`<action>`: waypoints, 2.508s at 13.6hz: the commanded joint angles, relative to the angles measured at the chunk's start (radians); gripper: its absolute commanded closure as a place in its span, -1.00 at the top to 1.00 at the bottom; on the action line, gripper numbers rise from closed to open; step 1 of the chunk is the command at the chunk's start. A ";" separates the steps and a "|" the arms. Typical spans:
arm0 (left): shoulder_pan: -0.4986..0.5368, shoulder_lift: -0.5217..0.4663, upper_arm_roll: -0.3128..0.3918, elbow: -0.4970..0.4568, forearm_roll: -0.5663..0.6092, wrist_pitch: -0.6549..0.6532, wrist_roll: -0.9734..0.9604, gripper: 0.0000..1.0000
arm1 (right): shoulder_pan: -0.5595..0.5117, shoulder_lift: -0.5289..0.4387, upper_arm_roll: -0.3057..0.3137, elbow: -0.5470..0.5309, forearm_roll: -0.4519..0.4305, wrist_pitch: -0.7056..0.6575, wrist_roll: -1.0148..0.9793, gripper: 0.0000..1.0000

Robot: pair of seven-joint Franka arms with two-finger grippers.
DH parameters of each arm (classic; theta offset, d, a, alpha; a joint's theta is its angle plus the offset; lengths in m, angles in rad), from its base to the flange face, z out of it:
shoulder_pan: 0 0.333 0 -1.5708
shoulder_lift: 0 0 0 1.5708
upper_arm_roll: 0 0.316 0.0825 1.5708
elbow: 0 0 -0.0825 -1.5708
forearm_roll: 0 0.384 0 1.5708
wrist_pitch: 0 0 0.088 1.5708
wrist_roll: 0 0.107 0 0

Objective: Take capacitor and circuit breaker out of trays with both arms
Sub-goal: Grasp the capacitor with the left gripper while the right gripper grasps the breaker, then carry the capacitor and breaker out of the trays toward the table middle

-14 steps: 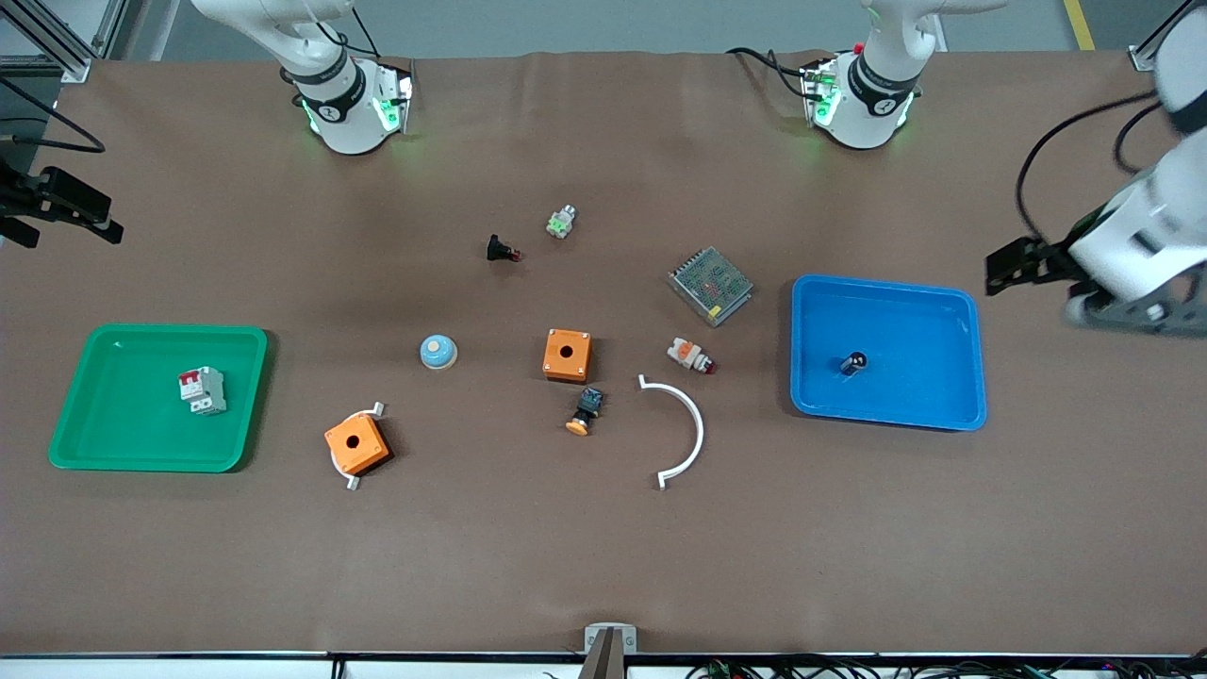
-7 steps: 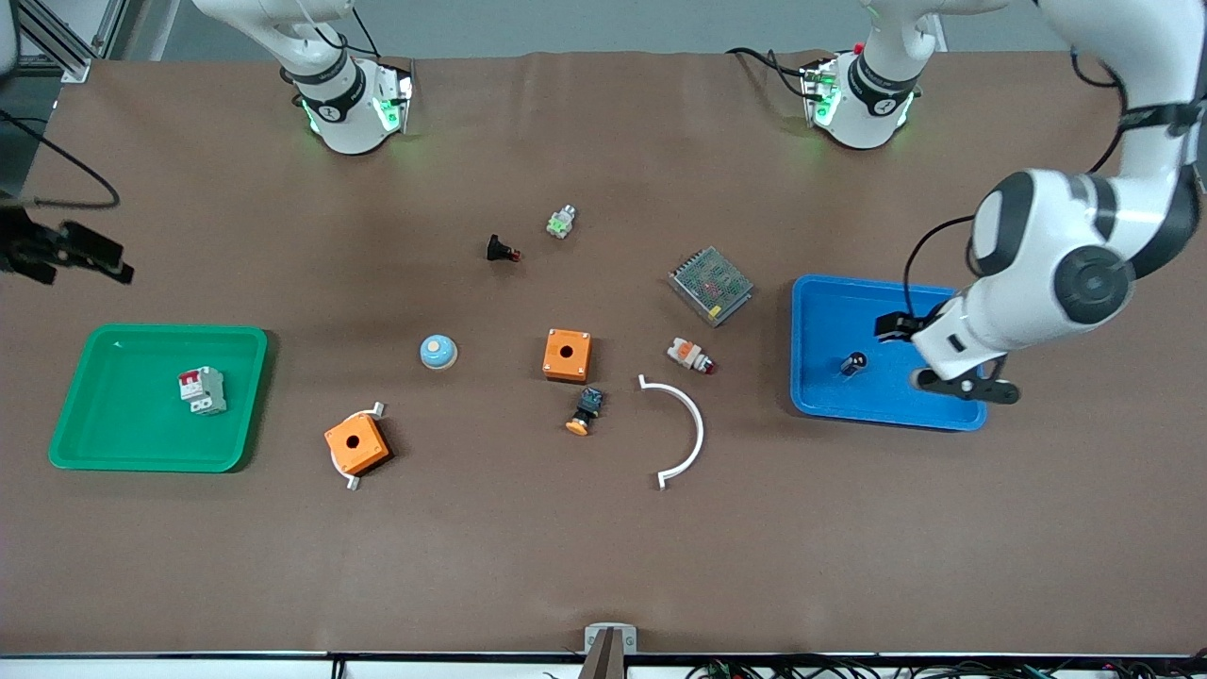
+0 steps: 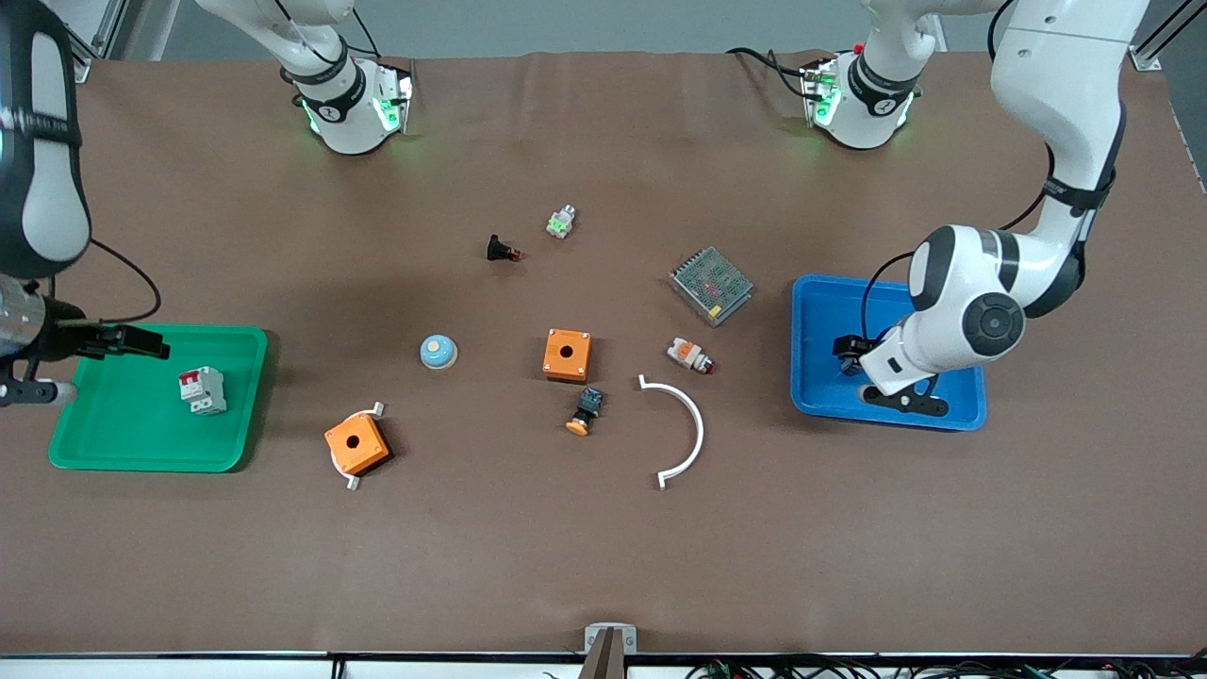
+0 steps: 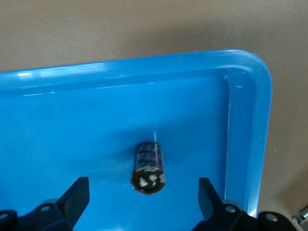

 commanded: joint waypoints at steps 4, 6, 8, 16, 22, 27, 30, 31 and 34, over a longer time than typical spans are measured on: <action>-0.017 0.020 0.003 -0.005 0.003 0.023 -0.007 0.51 | -0.018 0.137 0.012 0.020 -0.006 0.089 -0.046 1.00; -0.016 0.026 0.003 -0.007 0.028 0.023 -0.007 0.38 | -0.020 0.171 0.012 0.020 -0.004 0.122 -0.084 1.00; -0.013 0.026 0.003 -0.007 0.034 0.022 -0.007 0.22 | -0.015 0.191 0.012 0.019 -0.010 0.154 -0.107 1.00; -0.017 0.011 0.000 0.068 0.033 0.003 -0.010 -1.00 | -0.031 0.261 0.011 0.016 -0.018 0.183 -0.207 0.92; -0.158 0.084 -0.023 0.369 -0.050 -0.099 -0.270 -1.00 | -0.047 0.295 0.011 0.016 -0.070 0.226 -0.246 0.54; -0.287 0.228 -0.023 0.585 -0.084 -0.090 -0.497 -1.00 | -0.048 0.309 0.011 0.014 -0.070 0.231 -0.265 -0.55; -0.370 0.320 -0.020 0.681 -0.084 -0.046 -0.611 -1.00 | -0.035 0.283 0.017 0.019 -0.070 0.188 -0.264 -0.97; -0.385 0.337 -0.018 0.682 -0.084 0.009 -0.635 -1.00 | -0.023 0.249 0.018 0.020 -0.068 0.157 -0.257 -0.99; -0.453 0.403 -0.006 0.685 -0.079 0.132 -0.695 -0.99 | 0.038 0.144 0.020 0.034 -0.067 0.070 -0.192 -0.99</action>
